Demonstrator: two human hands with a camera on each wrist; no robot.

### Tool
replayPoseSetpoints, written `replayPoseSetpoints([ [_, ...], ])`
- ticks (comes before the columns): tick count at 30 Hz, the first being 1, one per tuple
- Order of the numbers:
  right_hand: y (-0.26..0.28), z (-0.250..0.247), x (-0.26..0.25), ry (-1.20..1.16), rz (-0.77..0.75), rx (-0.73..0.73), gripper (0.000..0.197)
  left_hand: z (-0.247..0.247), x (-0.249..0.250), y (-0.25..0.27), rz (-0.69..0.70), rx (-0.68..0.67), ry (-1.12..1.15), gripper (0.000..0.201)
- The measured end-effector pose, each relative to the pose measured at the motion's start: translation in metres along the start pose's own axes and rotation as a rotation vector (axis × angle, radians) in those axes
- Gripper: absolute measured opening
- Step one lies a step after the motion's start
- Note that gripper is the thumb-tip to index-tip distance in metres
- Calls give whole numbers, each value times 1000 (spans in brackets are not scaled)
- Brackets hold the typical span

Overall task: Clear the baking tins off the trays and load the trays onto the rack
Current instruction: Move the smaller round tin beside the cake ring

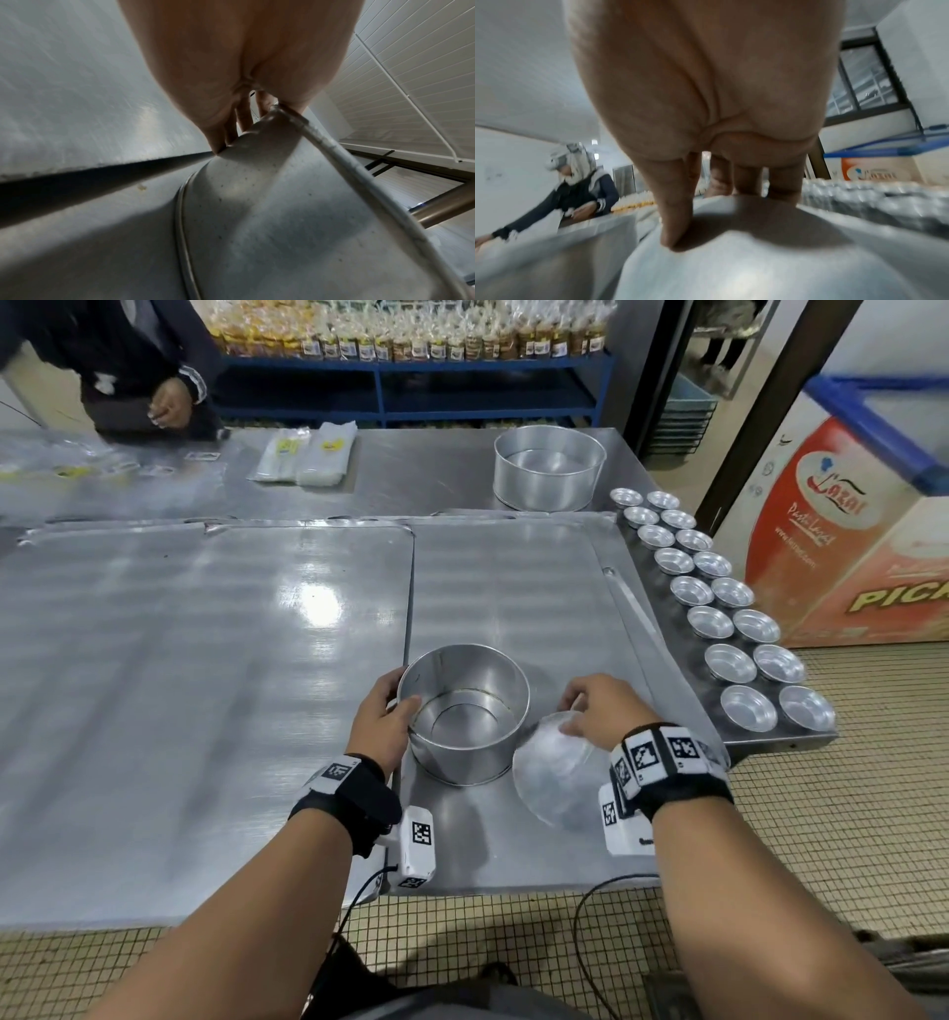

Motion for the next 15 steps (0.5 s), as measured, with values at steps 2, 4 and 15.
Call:
replayPoseSetpoints([
  [2,-3,-21,-7,2,-19,75,22,0,0,-1,6,14,-5,45],
  [4,-3,-41,-13,9,-15,186,23,0,0,-2,11,26,-6,41],
  [15,18,-76,-55,-565,-185,769,9,-2,-3,-4,4,40,-69,37],
])
Point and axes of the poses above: each hand's wrist, its own y-axis away from the middle knuckle, its own z-axis out of the palm, x = y × z, the point moved 6 cm from there along -y, towards the middle knuckle, and after that the axes turned 5 degrees about -x, right-handed, at the moved point
